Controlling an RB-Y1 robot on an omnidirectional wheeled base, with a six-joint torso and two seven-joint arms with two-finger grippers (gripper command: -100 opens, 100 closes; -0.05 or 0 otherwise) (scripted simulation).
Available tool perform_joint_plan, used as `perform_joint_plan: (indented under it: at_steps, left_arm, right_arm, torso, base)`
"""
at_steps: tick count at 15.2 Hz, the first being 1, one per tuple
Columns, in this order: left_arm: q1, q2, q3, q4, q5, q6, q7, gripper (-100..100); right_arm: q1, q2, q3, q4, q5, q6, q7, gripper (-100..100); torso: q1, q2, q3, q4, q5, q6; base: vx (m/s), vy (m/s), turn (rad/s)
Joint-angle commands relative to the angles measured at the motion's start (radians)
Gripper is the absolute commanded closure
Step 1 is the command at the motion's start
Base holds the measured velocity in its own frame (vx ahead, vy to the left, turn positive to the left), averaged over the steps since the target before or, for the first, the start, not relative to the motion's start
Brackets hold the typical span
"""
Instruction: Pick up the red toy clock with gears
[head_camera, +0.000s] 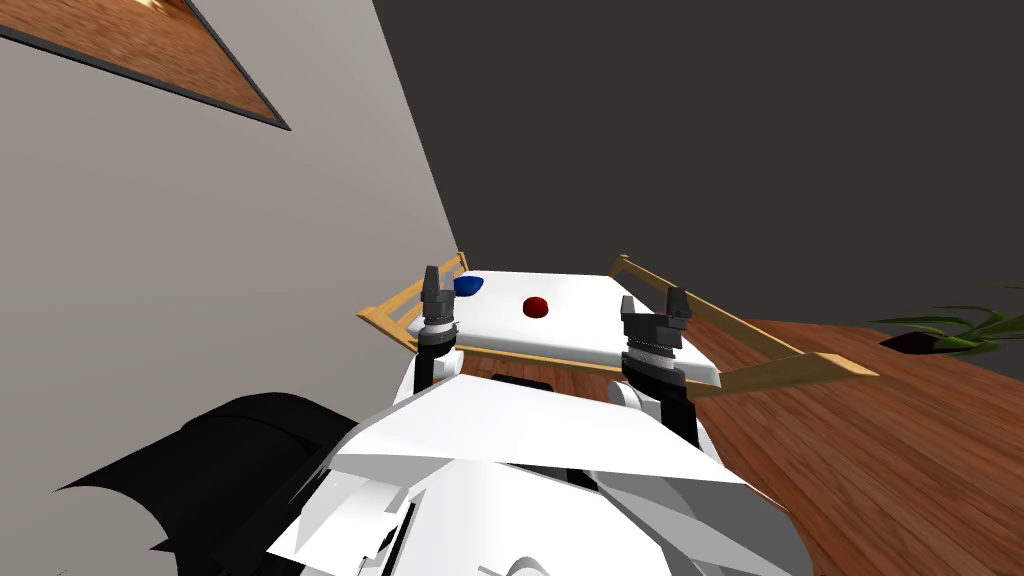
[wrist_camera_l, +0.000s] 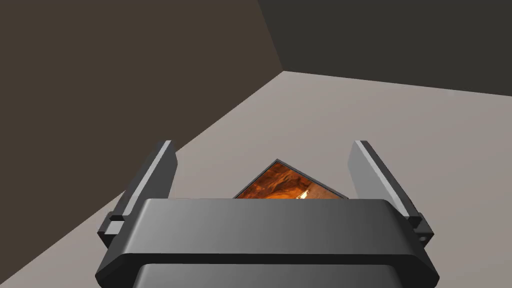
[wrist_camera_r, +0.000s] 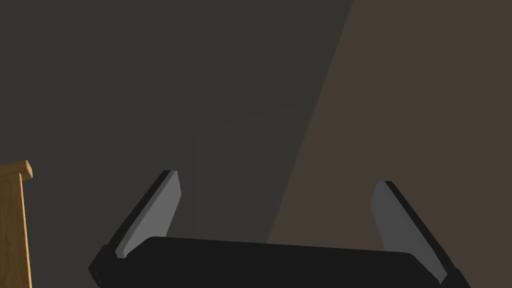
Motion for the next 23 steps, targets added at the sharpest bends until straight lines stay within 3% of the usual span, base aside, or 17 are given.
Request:
perform_joint_plan:
  at_steps: [1,5,22,23]
  left_arm:
    - [0.000,0.000,0.000,0.000,0.000,0.000,0.000,0]
    - [0.000,0.000,0.000,0.000,0.000,0.000,0.000,0]
    - [0.000,0.000,0.000,0.000,0.000,0.000,0.000,0]
    - [0.000,0.000,0.000,0.000,0.000,0.000,0.000,0]
  right_arm:
    - [0.002,-0.047,0.005,0.013,0.011,-0.003,0.003,-100]
    - [0.005,-0.100,0.013,0.033,0.027,-0.008,0.008,-100]
    - [0.023,-0.473,0.077,0.192,0.167,-0.046,0.059,-100]
    - [0.023,-0.473,0.077,0.192,0.167,-0.046,0.059,-100]
  torso:
    - [0.000,0.000,0.000,0.000,0.000,0.000]
    - [0.003,-0.002,-0.001,0.000,0.001,0.000]
    - [0.005,-0.006,-0.003,-0.001,0.001,-0.001]
    - [0.005,-0.006,-0.003,-0.001,0.001,0.000]
  base:
    - [0.008,0.016,0.092]
    - [0.025,0.042,0.092]
    - [0.053,0.057,0.141]
    - [0.052,0.037,0.033]
